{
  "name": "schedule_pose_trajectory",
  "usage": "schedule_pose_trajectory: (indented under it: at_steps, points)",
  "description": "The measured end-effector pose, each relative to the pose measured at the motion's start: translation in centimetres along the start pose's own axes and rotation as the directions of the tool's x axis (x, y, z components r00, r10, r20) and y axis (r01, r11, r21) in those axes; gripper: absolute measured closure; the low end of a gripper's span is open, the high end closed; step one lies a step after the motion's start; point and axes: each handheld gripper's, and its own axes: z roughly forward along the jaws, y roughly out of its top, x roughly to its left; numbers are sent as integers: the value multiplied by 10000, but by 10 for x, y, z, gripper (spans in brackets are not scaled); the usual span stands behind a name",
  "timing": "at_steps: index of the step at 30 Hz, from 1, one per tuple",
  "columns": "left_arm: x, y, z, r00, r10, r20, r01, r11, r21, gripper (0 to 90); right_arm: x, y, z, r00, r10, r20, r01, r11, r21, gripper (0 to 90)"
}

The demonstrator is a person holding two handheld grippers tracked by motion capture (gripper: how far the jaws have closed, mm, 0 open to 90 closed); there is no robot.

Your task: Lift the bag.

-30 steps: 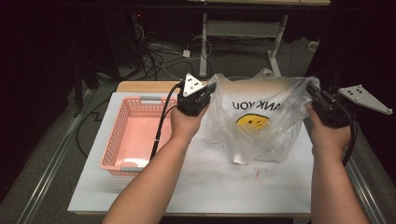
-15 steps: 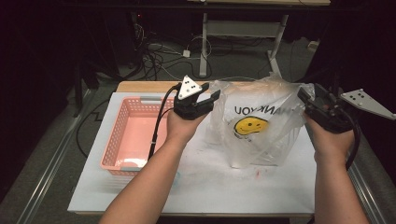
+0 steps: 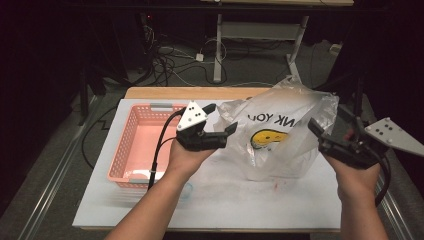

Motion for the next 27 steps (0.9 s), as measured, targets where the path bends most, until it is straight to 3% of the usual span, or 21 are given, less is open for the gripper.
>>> schedule_pose_trajectory:
  at_steps: [4, 7, 13, 23, 27]
  points:
    - [-10, -15, -9, 9997, 84, 226, -90, 9997, 237, 73, 14, -15, -5, 9999, -84, -142, 87, 9997, 233, 51]
    - [-11, -27, -12, 9988, -275, 401, 254, 9983, 529, 0, 19, -27, -7, 9998, 96, -177, -87, 9988, 487, 0]
    - [-14, -54, -12, 9981, -343, 507, 285, 9935, 1101, 0, 22, -51, -11, 9996, 137, -233, -113, 9947, 1019, 0]
    - [-35, -90, -6, 9963, -5, 860, -146, 9846, 1744, 0, 28, -95, -14, 9987, 347, -383, -271, 9825, 1842, 0]
    - [-38, -104, -4, 9960, -274, 849, 118, 9837, 1793, 0, 31, -106, -15, 9983, 400, -427, -306, 9791, 2009, 0]
